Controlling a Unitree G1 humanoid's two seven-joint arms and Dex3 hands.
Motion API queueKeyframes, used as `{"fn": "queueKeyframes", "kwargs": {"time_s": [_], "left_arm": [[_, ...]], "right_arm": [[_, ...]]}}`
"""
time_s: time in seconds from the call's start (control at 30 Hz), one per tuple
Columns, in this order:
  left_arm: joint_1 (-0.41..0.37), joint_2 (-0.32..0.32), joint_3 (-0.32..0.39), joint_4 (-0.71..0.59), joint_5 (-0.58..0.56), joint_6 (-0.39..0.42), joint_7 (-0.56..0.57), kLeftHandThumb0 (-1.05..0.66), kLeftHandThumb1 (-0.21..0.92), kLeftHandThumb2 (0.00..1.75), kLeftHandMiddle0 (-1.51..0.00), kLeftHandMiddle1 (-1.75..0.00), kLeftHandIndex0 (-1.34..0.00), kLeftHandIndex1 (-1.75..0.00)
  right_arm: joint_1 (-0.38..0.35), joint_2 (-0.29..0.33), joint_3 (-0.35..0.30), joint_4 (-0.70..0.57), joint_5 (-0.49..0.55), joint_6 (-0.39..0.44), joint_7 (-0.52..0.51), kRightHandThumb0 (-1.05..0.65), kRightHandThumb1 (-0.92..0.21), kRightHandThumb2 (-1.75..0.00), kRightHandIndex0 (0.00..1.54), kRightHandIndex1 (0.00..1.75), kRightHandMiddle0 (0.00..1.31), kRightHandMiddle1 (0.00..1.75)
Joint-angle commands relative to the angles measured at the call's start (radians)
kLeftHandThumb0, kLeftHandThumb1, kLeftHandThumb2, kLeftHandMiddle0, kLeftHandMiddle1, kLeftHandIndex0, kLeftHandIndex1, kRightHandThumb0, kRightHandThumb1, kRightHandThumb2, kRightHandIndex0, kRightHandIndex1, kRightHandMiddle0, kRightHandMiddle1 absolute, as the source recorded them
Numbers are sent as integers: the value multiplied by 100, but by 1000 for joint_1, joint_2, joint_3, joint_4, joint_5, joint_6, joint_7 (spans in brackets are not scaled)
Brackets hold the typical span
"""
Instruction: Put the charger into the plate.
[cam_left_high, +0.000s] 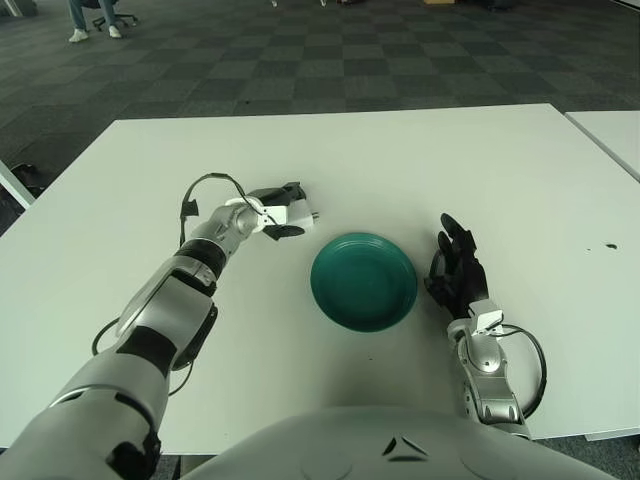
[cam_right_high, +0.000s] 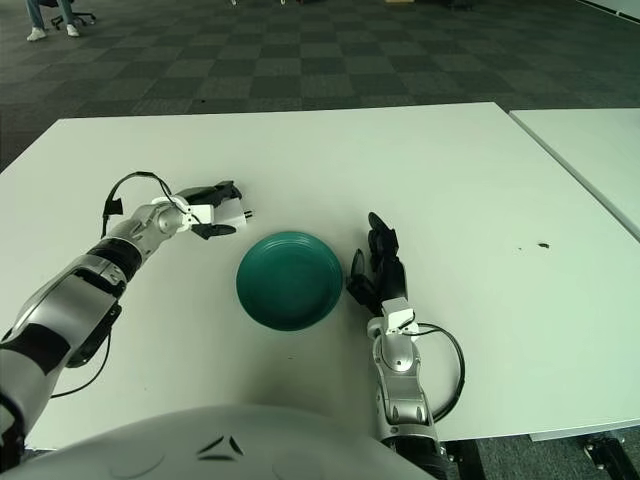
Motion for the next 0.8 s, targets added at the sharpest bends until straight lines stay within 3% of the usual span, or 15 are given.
{"fn": "queueKeyframes", "kwargs": {"time_s": [0.0,0.07,0.1,0.13,0.17,0.23,0.3,0.4,0.53,0.63,0.77], "left_arm": [[30,-23,-25,37,16,24,8,-103,92,74,-41,-6,-2,-98],[34,-29,-30,39,23,45,40,-102,92,74,-46,-14,-4,-108],[38,-34,-32,41,26,57,65,-100,92,73,-43,-33,-5,-118],[40,-38,-34,43,28,64,84,-95,92,70,-40,-76,-6,-133],[44,-41,-37,45,31,67,109,-92,92,69,-37,-107,-6,-144],[50,-45,-42,48,35,64,160,-85,92,63,-42,-140,-10,-159],[55,-45,-47,51,41,54,208,-62,83,70,-50,-157,-20,-167],[58,-47,-58,60,50,46,265,-47,70,83,-60,-169,-32,-172],[62,-51,-66,78,56,48,322,-42,58,98,-68,-173,-41,-174],[65,-57,-63,87,52,50,362,-14,34,128,-66,-174,-48,-171],[67,-64,-55,91,43,48,407,-3,25,138,-67,-170,-48,-174]], "right_arm": [[27,-1,-9,45,13,57,8,-87,-92,-89,12,0,0,38],[26,-1,-10,44,14,57,9,-87,-92,-89,12,0,0,38],[26,-2,-9,42,13,57,9,-87,-92,-89,12,0,0,38],[26,-2,-9,40,12,58,10,-87,-92,-89,12,0,0,38],[26,-3,-10,40,12,57,12,-87,-92,-89,13,0,0,38],[25,-6,-11,40,12,57,15,-87,-92,-89,13,0,0,38],[24,-7,-11,39,12,58,18,-87,-92,-89,13,0,0,38],[23,-8,-14,39,14,60,21,-87,-92,-89,13,0,0,39],[21,-8,-17,41,12,59,20,-86,-92,-88,12,0,0,39],[20,-7,-19,42,14,58,20,-86,-92,-88,12,0,0,39],[18,-6,-21,44,17,59,22,-86,-92,-88,12,0,0,40]]}}
